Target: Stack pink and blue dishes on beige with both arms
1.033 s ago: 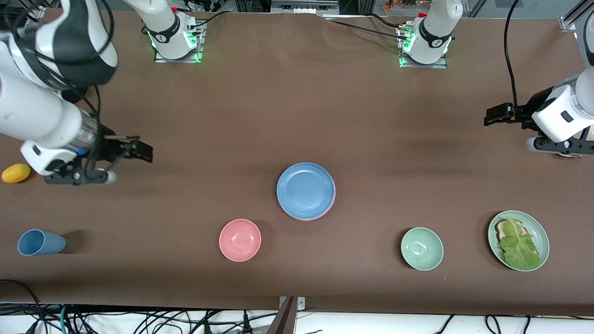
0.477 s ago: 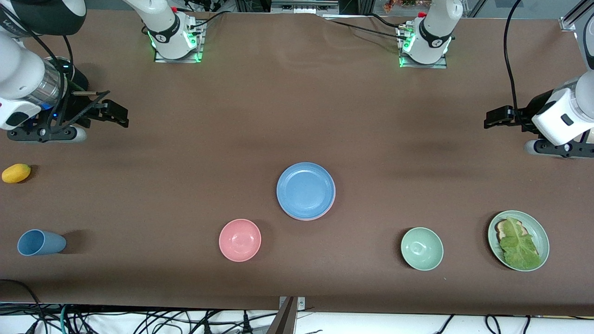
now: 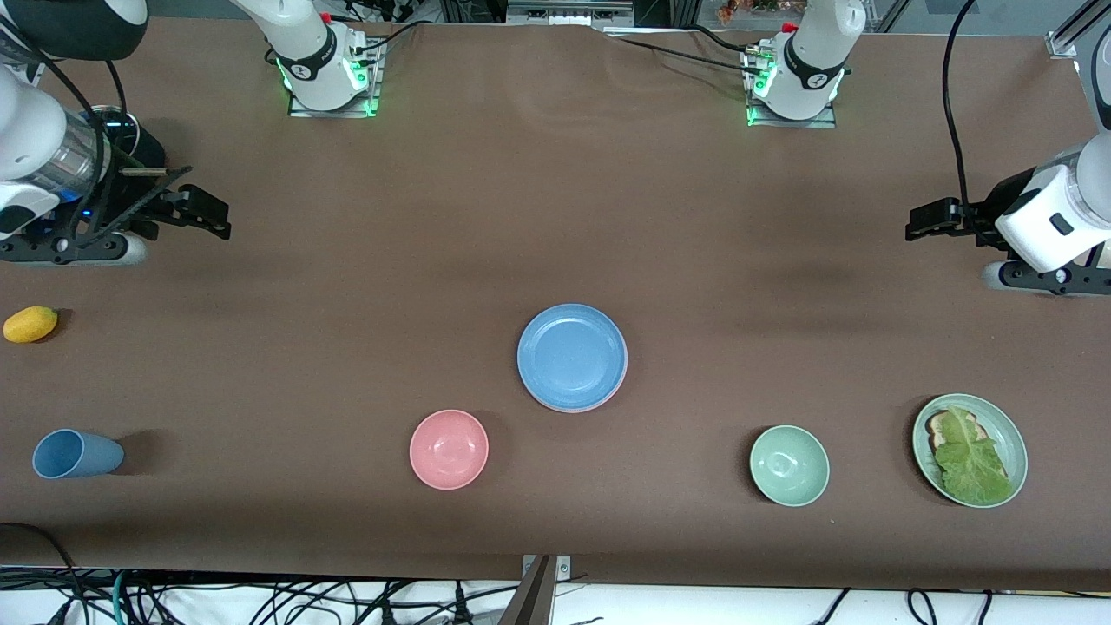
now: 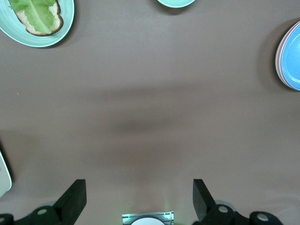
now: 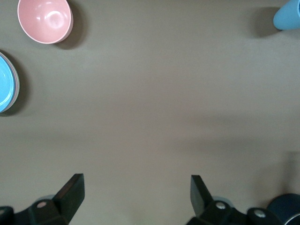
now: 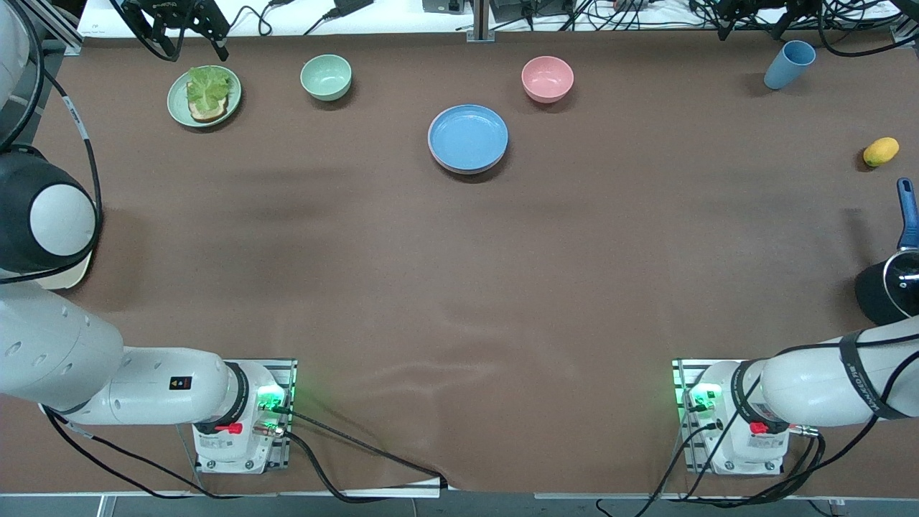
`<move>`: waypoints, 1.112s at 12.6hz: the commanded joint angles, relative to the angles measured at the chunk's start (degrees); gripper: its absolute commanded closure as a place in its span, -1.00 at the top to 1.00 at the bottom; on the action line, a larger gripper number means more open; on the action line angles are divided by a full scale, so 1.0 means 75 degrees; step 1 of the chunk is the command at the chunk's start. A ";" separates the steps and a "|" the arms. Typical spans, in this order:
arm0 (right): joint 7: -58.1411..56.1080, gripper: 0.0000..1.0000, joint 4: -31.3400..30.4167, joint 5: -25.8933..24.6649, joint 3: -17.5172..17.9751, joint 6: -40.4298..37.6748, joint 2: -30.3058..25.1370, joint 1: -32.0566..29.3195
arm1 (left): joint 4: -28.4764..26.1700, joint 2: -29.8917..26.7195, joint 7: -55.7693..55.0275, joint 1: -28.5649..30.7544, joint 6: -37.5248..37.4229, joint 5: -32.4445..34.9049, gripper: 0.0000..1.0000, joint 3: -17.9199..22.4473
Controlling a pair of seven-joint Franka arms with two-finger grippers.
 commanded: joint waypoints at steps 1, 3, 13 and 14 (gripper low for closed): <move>-0.0116 1.00 0.0248 -0.0002 -0.0020 -0.0131 -0.0014 -0.0026 | 0.0196 0.0092 0.0102 -0.0018 -0.0088 0.0125 1.00 0.0005; -0.0127 1.00 0.0272 0.0021 -0.0137 -0.0108 -0.0002 -0.0072 | 0.0196 0.0092 0.0102 -0.0030 -0.0088 0.0125 1.00 0.0005; -0.0104 1.00 0.0342 0.0010 -0.0114 -0.0073 0.0080 -0.0014 | 0.0208 0.0092 0.0102 -0.0065 -0.0088 0.0125 1.00 0.0005; -0.0104 1.00 0.0342 0.0010 -0.0114 -0.0073 0.0080 -0.0014 | 0.0208 0.0092 0.0102 -0.0065 -0.0088 0.0125 1.00 0.0005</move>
